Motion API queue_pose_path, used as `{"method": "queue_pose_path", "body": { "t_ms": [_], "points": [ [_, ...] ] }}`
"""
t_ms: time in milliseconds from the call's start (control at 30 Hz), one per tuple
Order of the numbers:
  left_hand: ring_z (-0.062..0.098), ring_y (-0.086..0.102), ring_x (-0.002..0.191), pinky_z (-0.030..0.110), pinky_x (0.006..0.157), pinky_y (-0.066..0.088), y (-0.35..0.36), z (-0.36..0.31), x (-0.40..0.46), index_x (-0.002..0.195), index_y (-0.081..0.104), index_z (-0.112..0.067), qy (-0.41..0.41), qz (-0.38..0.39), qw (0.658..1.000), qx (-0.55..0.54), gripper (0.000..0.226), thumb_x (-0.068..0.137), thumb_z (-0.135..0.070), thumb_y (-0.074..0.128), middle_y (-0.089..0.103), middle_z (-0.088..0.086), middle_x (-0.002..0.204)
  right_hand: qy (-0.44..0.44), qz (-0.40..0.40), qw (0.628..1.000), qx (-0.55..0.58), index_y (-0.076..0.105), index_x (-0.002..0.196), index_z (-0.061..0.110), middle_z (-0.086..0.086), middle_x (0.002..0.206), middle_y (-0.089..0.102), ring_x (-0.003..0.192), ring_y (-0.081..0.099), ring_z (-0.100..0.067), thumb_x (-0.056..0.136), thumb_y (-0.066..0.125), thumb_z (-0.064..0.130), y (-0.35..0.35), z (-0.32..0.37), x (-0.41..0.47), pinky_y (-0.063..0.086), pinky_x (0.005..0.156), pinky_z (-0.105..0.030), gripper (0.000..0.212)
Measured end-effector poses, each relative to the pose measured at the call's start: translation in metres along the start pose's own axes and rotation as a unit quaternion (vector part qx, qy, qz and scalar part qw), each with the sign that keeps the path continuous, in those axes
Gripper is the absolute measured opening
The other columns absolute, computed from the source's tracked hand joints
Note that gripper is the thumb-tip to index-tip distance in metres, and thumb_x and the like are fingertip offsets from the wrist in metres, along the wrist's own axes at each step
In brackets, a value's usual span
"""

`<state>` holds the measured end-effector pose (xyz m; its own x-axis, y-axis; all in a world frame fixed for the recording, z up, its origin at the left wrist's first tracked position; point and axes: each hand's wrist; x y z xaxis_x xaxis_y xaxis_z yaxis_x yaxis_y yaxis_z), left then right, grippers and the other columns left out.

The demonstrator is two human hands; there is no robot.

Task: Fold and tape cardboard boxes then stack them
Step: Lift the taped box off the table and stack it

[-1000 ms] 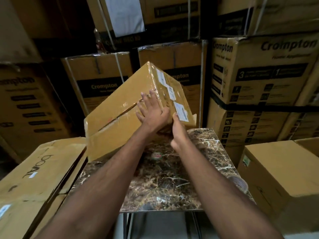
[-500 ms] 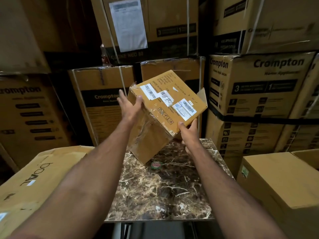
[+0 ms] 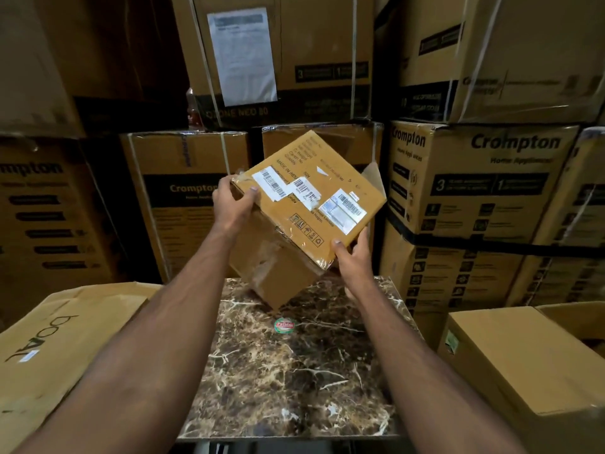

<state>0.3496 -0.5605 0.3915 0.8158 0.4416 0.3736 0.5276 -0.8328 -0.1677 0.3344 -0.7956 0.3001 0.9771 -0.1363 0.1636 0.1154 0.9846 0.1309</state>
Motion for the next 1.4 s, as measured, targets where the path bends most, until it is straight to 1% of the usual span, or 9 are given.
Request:
{"method": "queue_pose_path", "body": {
  "t_ms": [133,300,533,667,800,900,1067,1267,1400],
  "points": [
    [0.025,0.057,0.119,0.052,0.094,0.055,-0.029,0.041,-0.024,0.128,0.043,-0.037,-0.041,-0.023,0.995,-0.084,0.064,0.072,-0.051,0.072,0.051,0.005,0.133,-0.036,0.036,0.997,-0.061,0.000,0.161,0.031,-0.004,0.160,0.034,0.142,0.039,-0.023,0.098,0.063,0.013,0.005,0.002,-0.003,0.042,0.112,-0.049,0.092],
    [0.024,0.058,0.112,0.044,0.092,0.054,-0.043,0.098,-0.084,0.131,0.034,-0.024,-0.120,0.000,0.986,-0.114,0.058,0.085,-0.029,0.069,0.052,0.009,0.125,-0.037,0.034,0.994,-0.093,0.016,0.156,0.022,-0.004,0.146,0.049,0.119,0.052,-0.015,0.090,0.068,-0.002,0.007,-0.019,-0.009,0.051,0.096,-0.037,0.088],
    [0.020,0.053,0.092,0.030,0.065,0.045,-0.074,0.161,-0.138,0.117,0.037,-0.009,-0.210,0.005,0.977,0.022,0.033,0.092,-0.008,0.060,0.050,0.006,0.104,-0.013,0.076,0.983,-0.168,0.026,0.150,0.020,-0.006,0.139,0.049,0.125,0.052,-0.024,0.089,0.076,0.029,0.034,-0.041,-0.034,0.048,0.097,-0.038,0.079],
    [0.023,0.060,0.108,0.042,0.092,0.052,-0.086,0.174,-0.165,0.122,0.042,-0.015,-0.222,0.061,0.972,0.041,0.037,0.093,-0.017,0.066,0.060,0.006,0.117,0.025,0.080,0.966,-0.246,0.024,0.155,0.022,-0.008,0.154,0.032,0.138,0.039,-0.028,0.078,0.084,0.038,0.028,-0.072,-0.052,0.041,0.111,-0.051,0.099],
    [0.018,0.065,0.110,0.041,0.096,0.053,-0.093,0.174,-0.170,0.133,0.055,-0.021,-0.177,0.035,0.984,-0.004,0.057,0.086,-0.052,0.067,0.067,-0.001,0.122,0.067,0.130,0.953,-0.265,0.031,0.148,0.031,-0.004,0.137,0.053,0.126,0.054,-0.027,0.061,0.085,0.025,0.020,-0.120,-0.068,0.050,0.102,-0.054,0.103],
    [0.025,0.062,0.113,0.043,0.098,0.052,-0.086,0.176,-0.172,0.135,0.055,-0.015,-0.206,0.044,0.977,0.033,0.058,0.092,-0.053,0.065,0.065,0.006,0.123,0.092,0.117,0.955,-0.257,0.035,0.150,0.018,-0.005,0.132,0.060,0.120,0.059,-0.022,0.074,0.080,-0.002,0.010,-0.129,-0.082,0.051,0.098,-0.038,0.090],
    [0.028,0.062,0.114,0.052,0.100,0.051,-0.083,0.196,-0.192,0.132,0.053,-0.016,-0.249,0.058,0.966,0.043,0.067,0.085,-0.063,0.062,0.066,0.007,0.121,0.094,0.124,0.948,-0.277,0.047,0.142,0.011,-0.007,0.130,0.063,0.115,0.059,-0.019,0.086,0.074,0.002,-0.003,-0.137,-0.093,0.049,0.098,-0.033,0.063],
    [0.024,0.060,0.113,0.051,0.098,0.053,-0.069,0.181,-0.192,0.141,0.047,-0.015,-0.183,0.048,0.978,0.088,0.068,0.086,-0.052,0.065,0.060,0.006,0.128,-0.028,0.079,0.933,-0.350,0.030,0.157,0.016,-0.008,0.156,0.036,0.138,0.041,-0.025,0.096,0.066,0.033,-0.003,-0.125,-0.101,0.041,0.112,-0.046,0.073],
    [0.021,0.047,0.127,0.044,0.108,0.043,-0.065,0.158,-0.182,0.152,0.035,-0.014,-0.064,0.033,0.976,0.205,0.069,0.095,-0.036,0.065,0.045,0.008,0.144,-0.182,0.109,0.880,-0.424,0.045,0.150,0.020,-0.007,0.152,0.042,0.140,0.036,-0.024,0.096,0.063,0.035,0.012,-0.107,-0.104,0.026,0.117,-0.050,0.058]
  ]
}}
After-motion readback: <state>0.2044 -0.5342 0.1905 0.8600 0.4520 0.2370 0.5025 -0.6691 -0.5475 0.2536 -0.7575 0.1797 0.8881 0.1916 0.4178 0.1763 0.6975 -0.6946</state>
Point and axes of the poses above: each hand's wrist, its own x-axis towards the middle knuckle, its own y-axis out of the palm, z = x × y
